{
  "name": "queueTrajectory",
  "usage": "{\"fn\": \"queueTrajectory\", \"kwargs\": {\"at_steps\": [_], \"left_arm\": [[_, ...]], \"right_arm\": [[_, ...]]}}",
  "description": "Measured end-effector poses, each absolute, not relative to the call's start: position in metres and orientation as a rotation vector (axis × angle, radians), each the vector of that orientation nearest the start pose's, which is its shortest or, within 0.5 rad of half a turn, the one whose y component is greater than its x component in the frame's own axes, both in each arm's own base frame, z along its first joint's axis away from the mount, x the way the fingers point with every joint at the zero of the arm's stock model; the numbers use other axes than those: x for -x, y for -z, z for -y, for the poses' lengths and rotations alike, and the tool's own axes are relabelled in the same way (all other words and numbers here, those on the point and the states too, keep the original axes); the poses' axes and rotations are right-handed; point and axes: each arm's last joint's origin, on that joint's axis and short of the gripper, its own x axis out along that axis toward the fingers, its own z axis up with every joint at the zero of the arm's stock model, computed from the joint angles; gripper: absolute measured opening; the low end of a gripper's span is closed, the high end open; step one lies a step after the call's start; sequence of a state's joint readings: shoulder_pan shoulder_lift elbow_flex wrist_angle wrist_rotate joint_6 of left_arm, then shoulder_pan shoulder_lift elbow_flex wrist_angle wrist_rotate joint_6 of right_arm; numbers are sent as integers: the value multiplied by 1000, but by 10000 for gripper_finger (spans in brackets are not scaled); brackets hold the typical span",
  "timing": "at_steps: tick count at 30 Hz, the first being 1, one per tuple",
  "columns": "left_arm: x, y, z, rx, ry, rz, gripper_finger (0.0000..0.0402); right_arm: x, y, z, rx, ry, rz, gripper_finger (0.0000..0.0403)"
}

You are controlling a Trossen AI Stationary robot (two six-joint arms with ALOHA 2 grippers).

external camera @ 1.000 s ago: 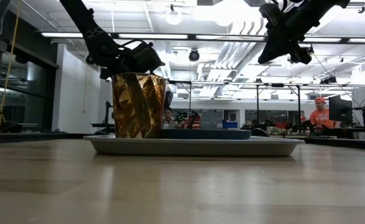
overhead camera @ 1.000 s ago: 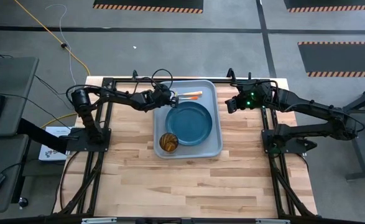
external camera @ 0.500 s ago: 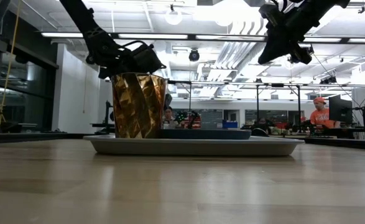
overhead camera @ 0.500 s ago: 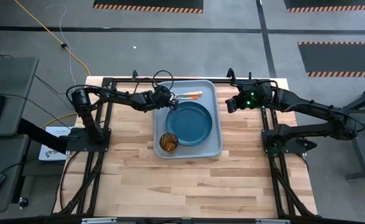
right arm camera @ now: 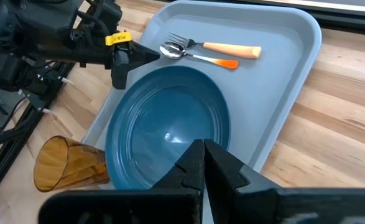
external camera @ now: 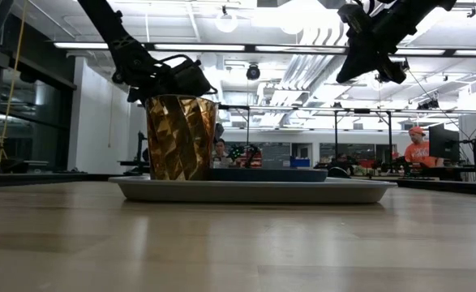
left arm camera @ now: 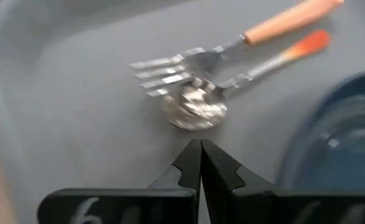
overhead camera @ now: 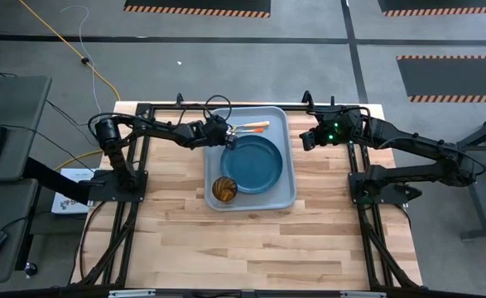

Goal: Pick and place plate/cup/fork/spoon on tray
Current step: Put the blue plate on the gray tray, then return to Home Position

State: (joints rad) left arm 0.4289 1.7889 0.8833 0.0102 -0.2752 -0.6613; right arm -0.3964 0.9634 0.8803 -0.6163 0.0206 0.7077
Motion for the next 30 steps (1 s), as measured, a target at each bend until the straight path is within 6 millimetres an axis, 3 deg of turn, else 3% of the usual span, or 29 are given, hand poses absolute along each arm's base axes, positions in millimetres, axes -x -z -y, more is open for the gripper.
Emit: {"fn": "queueTrajectory", "kwargs": {"at_steps": [3, 6, 13, 17, 24, 30], "left_arm": [[-302, -133, -145, 714, -872, -666, 0], [-299, -150, -146, 718, -847, -617, 0], [-270, -221, -162, 641, -854, -385, 0], [-246, -265, -159, 557, -784, -267, 0], [-207, -328, -115, 460, -454, -117, 0], [-199, -344, -64, 454, -338, 12, 0]], "right_arm": [[-177, -297, 75, -804, 628, -526, 0], [-177, -297, 75, -807, 622, -527, 0], [-185, -305, 78, -827, 599, -412, 0], [-198, -305, 86, -813, 550, -364, 0], [-211, -292, 93, -753, 506, -450, 0], [-209, -294, 92, -720, 487, -447, 0]]}}
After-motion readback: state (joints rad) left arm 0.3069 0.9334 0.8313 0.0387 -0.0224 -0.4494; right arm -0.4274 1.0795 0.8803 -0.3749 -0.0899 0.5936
